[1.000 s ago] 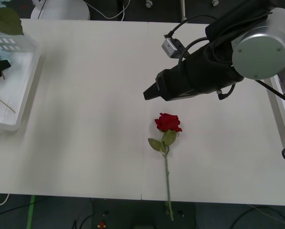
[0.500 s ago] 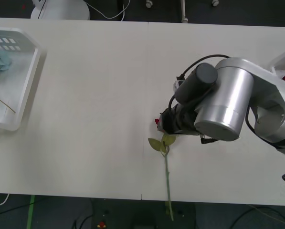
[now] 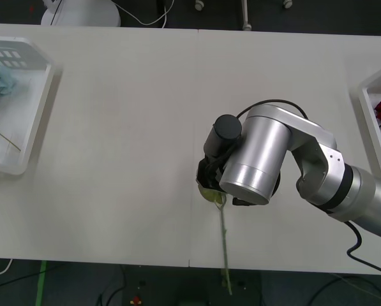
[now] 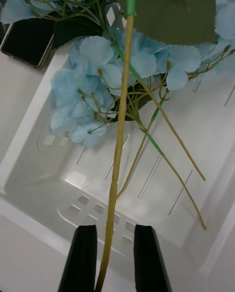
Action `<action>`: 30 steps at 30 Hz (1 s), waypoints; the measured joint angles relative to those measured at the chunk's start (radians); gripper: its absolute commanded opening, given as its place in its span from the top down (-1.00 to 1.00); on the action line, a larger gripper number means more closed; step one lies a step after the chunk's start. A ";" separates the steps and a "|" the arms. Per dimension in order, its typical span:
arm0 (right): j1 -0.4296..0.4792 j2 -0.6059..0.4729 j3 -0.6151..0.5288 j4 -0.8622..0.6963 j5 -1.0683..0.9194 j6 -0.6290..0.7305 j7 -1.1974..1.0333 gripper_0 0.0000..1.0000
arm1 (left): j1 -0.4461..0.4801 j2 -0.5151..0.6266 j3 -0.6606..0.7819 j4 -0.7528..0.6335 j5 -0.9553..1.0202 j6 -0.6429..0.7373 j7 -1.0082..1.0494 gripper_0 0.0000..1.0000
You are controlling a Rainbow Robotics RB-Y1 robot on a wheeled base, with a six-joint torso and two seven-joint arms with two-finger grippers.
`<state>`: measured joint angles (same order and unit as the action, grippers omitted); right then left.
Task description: Put the red flowers into the right box and the blue flowers into the left box
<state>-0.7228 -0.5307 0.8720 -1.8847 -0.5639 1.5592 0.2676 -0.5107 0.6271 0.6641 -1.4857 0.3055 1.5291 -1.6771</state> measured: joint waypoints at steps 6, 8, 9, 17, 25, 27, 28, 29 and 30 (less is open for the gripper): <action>0.000 0.009 0.031 0.064 0.049 -0.012 0.003 -0.86 | 0.000 0.000 -0.030 0.001 0.037 0.000 0.001 -0.09; 0.000 0.009 0.049 0.081 0.061 -0.030 0.004 -0.86 | 0.000 0.000 -0.033 0.001 0.078 0.000 0.002 -0.15; 0.000 0.009 0.060 0.089 0.068 -0.039 0.004 -0.86 | 0.000 0.000 -0.033 0.001 0.097 0.000 0.004 -0.30; 0.000 0.009 0.140 0.156 0.100 -0.119 0.050 -0.87 | 0.002 0.016 -0.031 -0.026 0.362 0.078 0.040 -1.00; 0.000 0.042 0.141 0.235 0.127 -0.156 0.068 -0.87 | 0.081 0.034 -0.030 -0.084 0.817 0.052 0.062 -1.00; 0.000 0.051 0.141 0.250 0.134 -0.157 0.068 -0.87 | 0.109 0.034 -0.038 -0.086 0.897 0.015 0.062 -1.00; 0.000 0.056 0.141 0.257 0.136 -0.157 0.068 -0.86 | 0.122 0.034 -0.047 -0.087 0.930 -0.005 0.062 -1.00; 0.000 0.060 0.141 0.262 0.137 -0.158 0.069 -0.87 | 0.135 0.034 -0.060 -0.087 0.962 -0.025 0.061 -1.00; 0.000 0.063 0.141 0.266 0.137 -0.158 0.069 -0.86 | 0.146 0.035 -0.075 -0.088 0.992 -0.044 0.056 -1.00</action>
<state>-0.7225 -0.4674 1.0130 -1.6186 -0.4266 1.4013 0.3366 -0.3645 0.6621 0.5888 -1.5735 1.2977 1.4851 -1.6214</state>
